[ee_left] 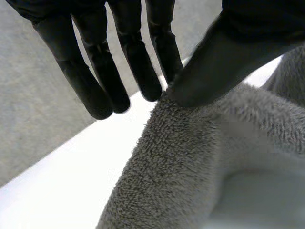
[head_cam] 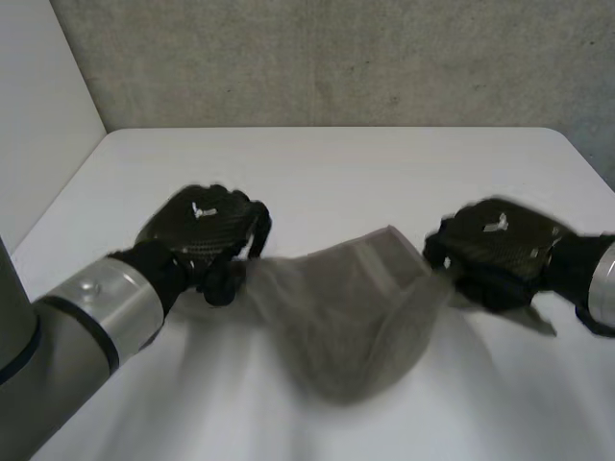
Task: Fold the towel.
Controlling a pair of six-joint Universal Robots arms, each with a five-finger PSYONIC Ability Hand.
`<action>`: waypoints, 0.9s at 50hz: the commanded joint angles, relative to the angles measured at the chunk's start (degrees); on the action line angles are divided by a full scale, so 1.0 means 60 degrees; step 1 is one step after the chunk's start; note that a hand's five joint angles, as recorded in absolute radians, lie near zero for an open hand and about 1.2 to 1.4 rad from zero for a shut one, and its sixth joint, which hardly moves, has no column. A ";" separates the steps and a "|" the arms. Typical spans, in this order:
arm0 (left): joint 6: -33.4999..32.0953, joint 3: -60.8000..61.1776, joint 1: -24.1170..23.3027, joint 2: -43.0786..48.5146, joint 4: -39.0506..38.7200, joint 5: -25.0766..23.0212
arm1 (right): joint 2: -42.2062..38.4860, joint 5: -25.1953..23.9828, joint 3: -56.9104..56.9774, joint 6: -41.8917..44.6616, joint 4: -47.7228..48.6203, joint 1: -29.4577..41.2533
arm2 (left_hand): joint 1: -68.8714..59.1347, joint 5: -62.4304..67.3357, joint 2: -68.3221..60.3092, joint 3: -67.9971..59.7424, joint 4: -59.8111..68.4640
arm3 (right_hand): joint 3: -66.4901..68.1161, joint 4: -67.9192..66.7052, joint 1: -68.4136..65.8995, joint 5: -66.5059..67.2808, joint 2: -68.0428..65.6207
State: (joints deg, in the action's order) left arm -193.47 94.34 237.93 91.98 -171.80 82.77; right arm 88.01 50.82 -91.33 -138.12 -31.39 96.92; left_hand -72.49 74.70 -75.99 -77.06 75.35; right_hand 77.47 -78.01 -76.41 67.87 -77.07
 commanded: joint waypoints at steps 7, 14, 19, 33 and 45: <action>0.0077 -0.0035 0.0672 0.1736 -0.0049 -0.0186 | -0.1939 0.0437 -0.0584 0.3376 -0.2371 0.0107 | 0.6174 -0.8208 0.6757 0.6936 -0.6650 | 0.0421 -0.0332 -0.0599 0.0355 -0.0489; 0.0121 -0.0343 0.0906 0.1882 -0.0078 -0.0186 | -0.1837 0.0438 -0.0585 0.3494 -0.2299 0.0151 | 0.6258 -0.8292 0.6841 0.7020 -0.6734 | -0.7211 0.7300 0.7033 -0.7277 0.7143; 0.0107 -0.0416 0.0906 0.1897 -0.0151 -0.0186 | -0.1544 0.0378 -0.0220 0.3158 -0.1349 0.0136 | 0.6258 -0.8292 0.6841 0.7020 -0.6734 | -1.1246 1.1335 1.1068 -1.1312 1.1178; -0.0054 -0.0869 0.0921 0.3300 -0.1278 0.0004 | -0.1936 0.0773 0.1259 0.0186 0.0764 0.0151 | 0.6426 -0.8460 0.7009 0.7188 -0.6902 | -1.1246 1.1335 1.1068 -1.1312 1.1178; -0.0040 -0.2159 0.0921 0.5105 -0.1382 0.0063 | -0.4195 0.1814 0.3502 -0.1224 0.1130 0.1030 | 0.6791 -0.8825 0.7373 0.7553 -0.7267 | -1.1246 1.1335 1.1068 -1.1312 1.1178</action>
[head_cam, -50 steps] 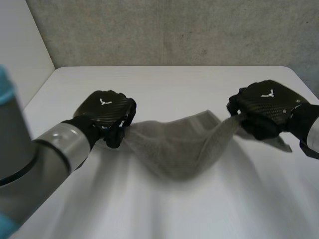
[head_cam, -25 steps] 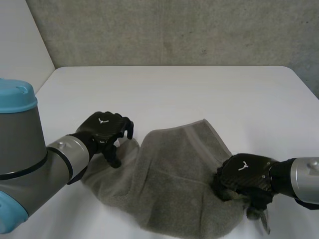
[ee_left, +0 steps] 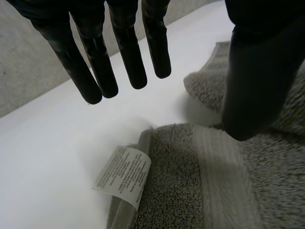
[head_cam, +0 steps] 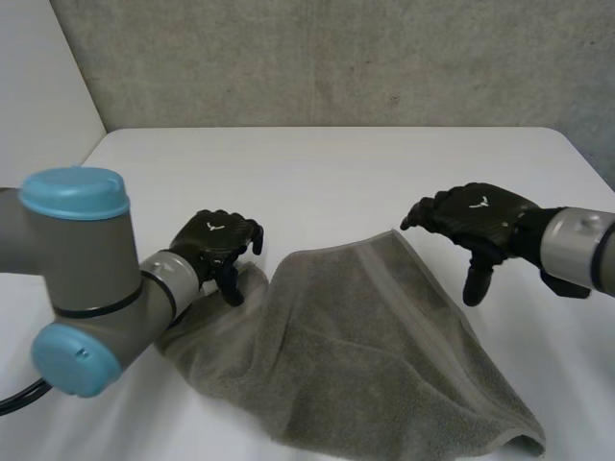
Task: Fold the towel.
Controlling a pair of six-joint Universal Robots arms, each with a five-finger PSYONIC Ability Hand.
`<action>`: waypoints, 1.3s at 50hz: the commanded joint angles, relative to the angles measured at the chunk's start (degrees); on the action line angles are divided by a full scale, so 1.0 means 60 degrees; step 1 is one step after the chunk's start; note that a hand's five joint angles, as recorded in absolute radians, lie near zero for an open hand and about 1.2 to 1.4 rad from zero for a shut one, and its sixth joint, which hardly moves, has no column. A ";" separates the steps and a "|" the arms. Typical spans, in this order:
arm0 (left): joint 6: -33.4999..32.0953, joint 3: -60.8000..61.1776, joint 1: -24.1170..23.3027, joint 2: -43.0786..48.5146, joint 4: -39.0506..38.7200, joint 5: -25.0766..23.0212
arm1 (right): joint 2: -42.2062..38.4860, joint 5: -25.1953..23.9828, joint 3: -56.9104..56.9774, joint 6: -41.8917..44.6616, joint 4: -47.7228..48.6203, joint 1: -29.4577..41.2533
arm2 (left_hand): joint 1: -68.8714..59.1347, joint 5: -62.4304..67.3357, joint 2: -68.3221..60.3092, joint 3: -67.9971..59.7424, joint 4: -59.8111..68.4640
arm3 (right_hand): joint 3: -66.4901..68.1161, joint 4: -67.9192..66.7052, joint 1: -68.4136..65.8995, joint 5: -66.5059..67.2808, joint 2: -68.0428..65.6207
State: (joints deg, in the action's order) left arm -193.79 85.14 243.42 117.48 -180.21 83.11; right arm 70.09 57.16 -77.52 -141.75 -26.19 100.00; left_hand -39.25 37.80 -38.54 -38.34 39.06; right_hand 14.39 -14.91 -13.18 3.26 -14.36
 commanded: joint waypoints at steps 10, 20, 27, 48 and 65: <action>-0.0002 -0.0669 0.0035 0.1279 -0.0037 0.0035 | -0.3139 0.1797 0.2474 -0.1305 0.1946 0.1628 | 0.2315 -0.3741 0.2196 0.2164 -0.2283 | -0.0732 0.0818 0.0531 -0.0543 0.0726; -0.0002 -0.0508 0.0166 0.1191 0.0021 0.0035 | -0.4355 0.1373 0.3325 -0.2434 0.2504 0.2287 | 0.2484 -0.3910 0.2365 0.2332 -0.2452 | -0.0732 0.0818 0.0531 -0.0543 0.0726; -0.0002 -0.0494 0.0255 0.1162 0.0109 0.0079 | -0.4957 0.1123 0.3750 -0.2933 0.2519 0.2699 | 0.2512 -0.3938 0.2393 0.2360 -0.2480 | -0.0732 0.0818 0.0531 -0.0543 0.0726; -0.1173 0.0151 0.0635 0.1030 0.0109 0.0679 | -0.5616 0.0611 0.4205 -0.3241 0.2416 0.3533 | 0.2317 -0.3742 0.2198 0.2165 -0.2285 | 0.2838 -0.2752 -0.3039 0.3027 -0.2844; -0.1188 0.0049 0.0621 0.1088 0.0109 0.0899 | -0.4754 0.0785 0.3986 -0.3358 0.2533 0.3490 | -0.4035 0.2609 -0.4154 -0.4187 0.4067 | 1.0935 -1.0848 -1.1136 1.1123 -1.0941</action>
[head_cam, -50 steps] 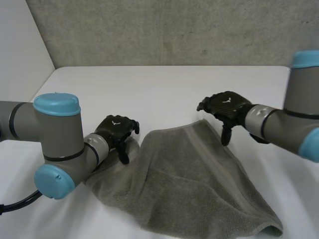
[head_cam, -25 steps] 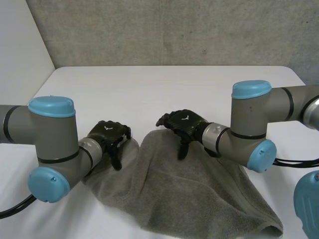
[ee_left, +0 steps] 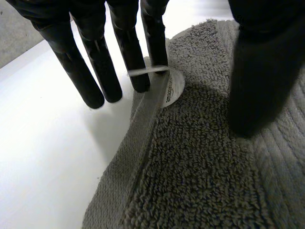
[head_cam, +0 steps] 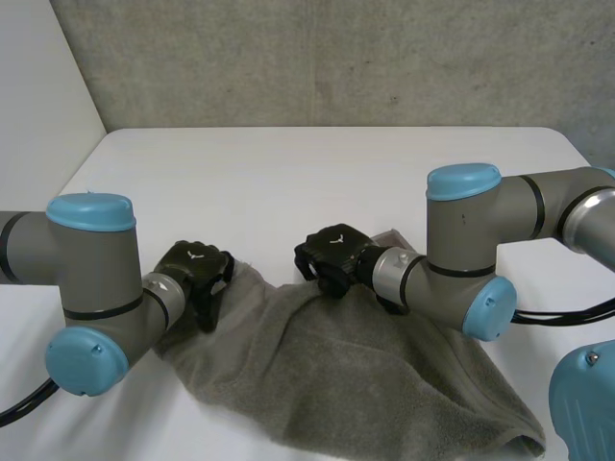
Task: Fold the towel.
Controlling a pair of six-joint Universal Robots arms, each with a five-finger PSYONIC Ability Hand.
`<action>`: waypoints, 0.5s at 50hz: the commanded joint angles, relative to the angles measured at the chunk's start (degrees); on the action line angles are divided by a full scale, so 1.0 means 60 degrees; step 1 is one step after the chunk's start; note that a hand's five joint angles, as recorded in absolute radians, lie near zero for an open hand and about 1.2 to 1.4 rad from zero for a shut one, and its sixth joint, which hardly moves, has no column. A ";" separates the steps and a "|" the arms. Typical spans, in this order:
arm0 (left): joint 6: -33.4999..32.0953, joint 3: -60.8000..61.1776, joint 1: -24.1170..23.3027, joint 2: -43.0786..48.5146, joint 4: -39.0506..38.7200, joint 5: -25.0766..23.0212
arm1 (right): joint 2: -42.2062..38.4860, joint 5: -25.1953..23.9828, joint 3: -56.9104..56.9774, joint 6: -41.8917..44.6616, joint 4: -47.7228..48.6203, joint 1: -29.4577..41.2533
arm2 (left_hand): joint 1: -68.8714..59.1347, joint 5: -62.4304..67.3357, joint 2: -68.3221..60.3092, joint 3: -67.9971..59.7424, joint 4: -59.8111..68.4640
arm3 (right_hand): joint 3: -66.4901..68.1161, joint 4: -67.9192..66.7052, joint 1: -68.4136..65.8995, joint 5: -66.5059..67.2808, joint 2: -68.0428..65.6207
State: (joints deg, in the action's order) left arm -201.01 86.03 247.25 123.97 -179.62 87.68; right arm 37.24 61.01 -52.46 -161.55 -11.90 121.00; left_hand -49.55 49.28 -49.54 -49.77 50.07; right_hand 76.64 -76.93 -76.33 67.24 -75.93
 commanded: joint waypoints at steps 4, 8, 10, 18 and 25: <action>0.0000 -0.0203 -0.0031 0.0037 -0.0035 0.0152 | 0.1089 0.0481 -0.0324 -0.0160 0.0459 -0.0024 | -0.4377 0.2757 -0.4379 -0.4341 0.4291 | 0.0561 -0.0511 -0.0612 0.0460 -0.0678; 0.0015 -0.0568 -0.0075 0.0124 -0.0297 0.0181 | 0.1819 0.1022 -0.0703 -0.0131 0.1671 -0.0010 | -0.5074 0.3454 -0.5077 -0.5038 0.4988 | 0.0561 -0.0511 -0.0612 0.0460 -0.0678; 0.0015 -0.0743 -0.0090 0.0197 -0.0429 0.0181 | 0.2068 0.1183 -0.0821 -0.0145 0.2110 -0.0039 | -0.5074 0.3454 -0.5077 -0.5038 0.4988 | 0.0561 -0.0511 -0.0612 0.0460 -0.0678; 0.0204 -0.2382 -0.0017 0.0301 -0.0868 0.0517 | 0.2904 0.2018 -0.0764 -0.0029 0.4131 -0.0141 | -0.5074 0.3454 -0.5077 -0.5038 0.4988 | 0.0561 -0.0511 -0.0612 0.0460 -0.0678; 0.2168 -0.2913 0.0291 -0.0871 -0.2554 0.1866 | 0.3477 0.2239 -0.0880 0.0016 0.6831 -0.0435 | -0.5074 0.3454 -0.5077 -0.5038 0.4988 | 0.0561 -0.0511 -0.0612 0.0460 -0.0678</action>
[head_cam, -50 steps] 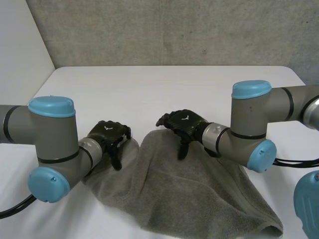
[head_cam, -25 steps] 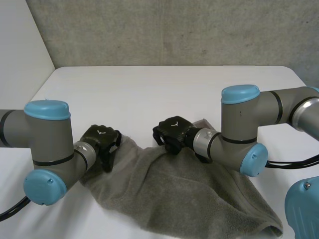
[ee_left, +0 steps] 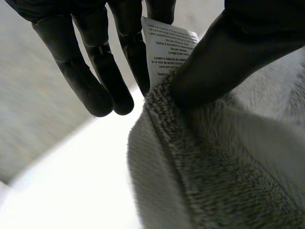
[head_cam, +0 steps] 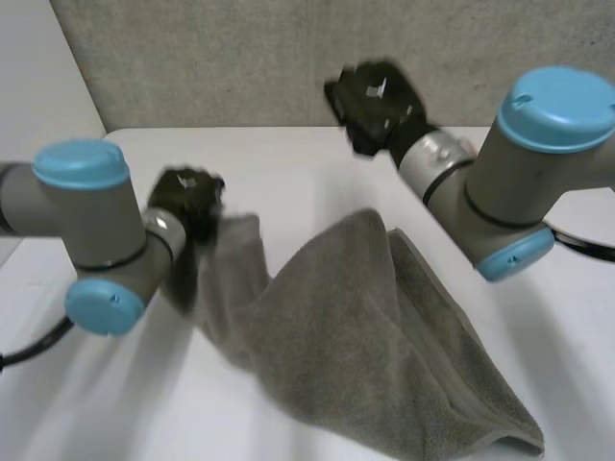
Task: Fold the towel.
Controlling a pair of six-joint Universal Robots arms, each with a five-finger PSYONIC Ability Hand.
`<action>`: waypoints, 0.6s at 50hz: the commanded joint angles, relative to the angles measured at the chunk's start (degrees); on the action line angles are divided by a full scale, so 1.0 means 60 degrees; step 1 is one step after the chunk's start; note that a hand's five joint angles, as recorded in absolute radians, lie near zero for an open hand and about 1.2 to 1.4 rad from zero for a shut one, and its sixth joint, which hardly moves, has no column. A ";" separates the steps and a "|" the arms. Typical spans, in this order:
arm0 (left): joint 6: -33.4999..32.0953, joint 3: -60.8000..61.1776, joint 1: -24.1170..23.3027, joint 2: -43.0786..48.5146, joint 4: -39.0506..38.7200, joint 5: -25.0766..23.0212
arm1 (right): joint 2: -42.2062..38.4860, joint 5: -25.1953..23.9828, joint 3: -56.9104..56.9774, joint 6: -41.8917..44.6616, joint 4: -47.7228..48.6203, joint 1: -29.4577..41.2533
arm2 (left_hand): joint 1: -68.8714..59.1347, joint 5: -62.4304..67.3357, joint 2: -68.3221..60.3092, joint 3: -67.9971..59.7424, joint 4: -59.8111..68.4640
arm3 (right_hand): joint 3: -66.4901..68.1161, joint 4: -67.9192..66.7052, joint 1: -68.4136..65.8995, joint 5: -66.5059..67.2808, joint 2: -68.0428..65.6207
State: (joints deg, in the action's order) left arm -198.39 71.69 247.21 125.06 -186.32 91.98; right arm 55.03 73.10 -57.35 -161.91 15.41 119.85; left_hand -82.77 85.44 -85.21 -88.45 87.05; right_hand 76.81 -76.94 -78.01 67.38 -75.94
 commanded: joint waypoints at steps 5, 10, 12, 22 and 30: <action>0.3780 0.0193 0.0692 -0.2545 -0.2374 0.1237 | 0.0789 -0.0024 -0.0197 0.0061 0.2151 -0.0492 | 0.0462 -0.2573 0.0868 0.1409 -0.1175 | 0.0532 -0.0509 -0.0332 0.0436 -0.0677; 0.3710 0.0662 0.0780 -0.2709 -0.2142 0.0843 | 0.0731 -0.0813 -0.0270 0.0061 0.0528 -0.0521 | 0.0462 -0.2573 0.0868 0.1409 -0.1175 | 0.0532 -0.0509 -0.0332 0.0436 -0.0677; 0.3637 0.0867 0.0795 -0.2666 -0.1908 0.0711 | 0.0687 -0.1048 -0.0343 0.0090 0.0058 -0.0536 | 0.0462 -0.2573 0.0868 0.1409 -0.1175 | 0.0532 -0.0509 -0.0332 0.0436 -0.0677; 0.3460 0.2495 0.0795 -0.2768 -0.1276 0.0563 | -0.0397 -0.1197 -0.0710 0.0222 -0.2203 -0.0565 | 0.0462 -0.2573 0.0868 0.1409 -0.1175 | -0.8962 0.8985 0.9162 -0.9058 0.8817; 0.3241 0.3579 0.1103 -0.3427 -0.1291 0.0578 | -0.1173 -0.0347 -0.0666 0.0457 -0.2583 -0.0609 | 0.0462 -0.2573 0.0868 0.1409 -0.1175 | -0.9382 0.9405 0.9583 -0.9479 0.9237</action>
State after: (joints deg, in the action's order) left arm -178.04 88.72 252.29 107.78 -193.81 95.27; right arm 51.31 66.68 -61.70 -160.05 0.84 116.41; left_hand -82.78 85.44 -85.23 -88.51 87.05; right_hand 25.97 -25.84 -25.85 13.34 -26.16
